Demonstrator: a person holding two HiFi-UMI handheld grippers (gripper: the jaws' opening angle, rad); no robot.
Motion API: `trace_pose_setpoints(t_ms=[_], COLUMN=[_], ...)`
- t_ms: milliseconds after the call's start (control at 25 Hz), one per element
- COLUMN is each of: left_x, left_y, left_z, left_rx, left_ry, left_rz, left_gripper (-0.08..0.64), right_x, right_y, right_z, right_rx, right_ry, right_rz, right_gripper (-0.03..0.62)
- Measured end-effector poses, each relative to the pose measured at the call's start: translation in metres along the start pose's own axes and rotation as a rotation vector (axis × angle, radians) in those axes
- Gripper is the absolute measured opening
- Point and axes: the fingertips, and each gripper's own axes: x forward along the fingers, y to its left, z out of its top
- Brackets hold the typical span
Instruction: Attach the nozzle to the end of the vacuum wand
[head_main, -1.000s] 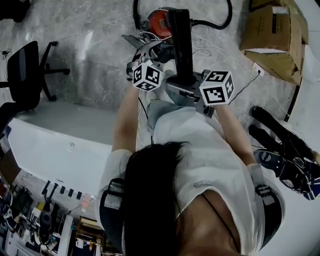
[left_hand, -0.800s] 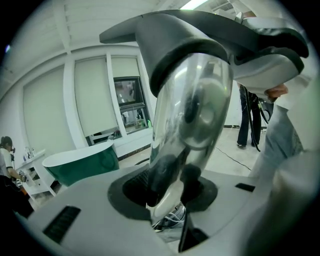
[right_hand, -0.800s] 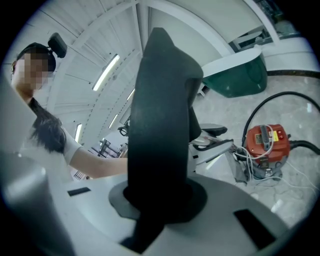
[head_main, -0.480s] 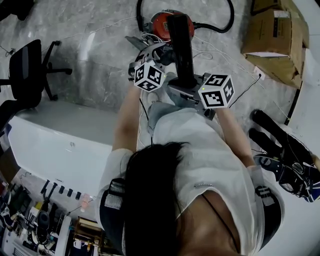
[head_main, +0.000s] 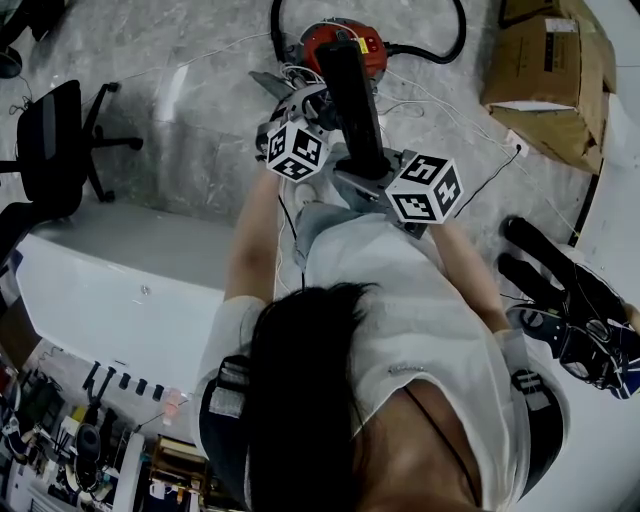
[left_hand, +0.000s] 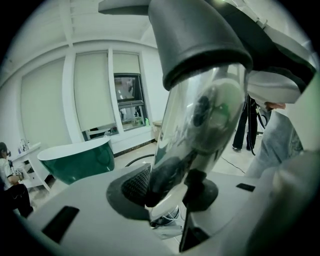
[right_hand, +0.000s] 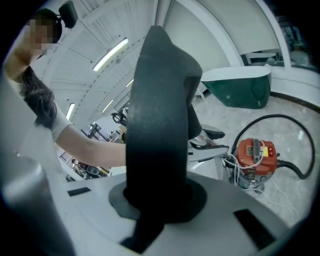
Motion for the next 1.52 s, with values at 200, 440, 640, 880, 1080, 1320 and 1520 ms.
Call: trace_pose_setpoints(t_ms=[200,440,640,880,1080,1320,1520], left_x=[0.000,0.003,0.002,0.006,0.012,0.022,0.026], left_y=[0.000,0.006,0.016,0.031,0.041,0.045,0.048], left_z=[-0.001,0.002,0.008,0.018,0.024,0.033,0.037], left_rx=[-0.016,-0.052,-0.078,-0.105,-0.114,-0.113,-0.105], left_ry=[0.008,-0.003,-0.008,-0.013,-0.014,-0.009,0.006], left_rz=[-0.011,-0.003,-0.001,0.006,-0.003,-0.014,-0.030], left_gripper=[0.138,0.143,0.146,0.146,0.146,0.146,0.146], right_x=[0.002,0.004,0.005,0.003,0.002,-0.001,-0.002], right_y=[-0.003,-0.010,-0.012,-0.020,-0.031,-0.047,-0.053], right_z=[-0.004,-0.001,0.009,0.027,0.040,0.044,0.049], right_rx=[-0.056,-0.099,-0.110,-0.146,-0.195,-0.283,-0.240], right_ry=[0.003,-0.043,-0.089,-0.140,-0.163,-0.190,-0.256], right_rz=[-0.033,-0.055,-0.067,-0.097,-0.151,-0.251,-0.239], right_gripper=[0.051,0.051,0.051,0.051,0.051,0.051,0.051])
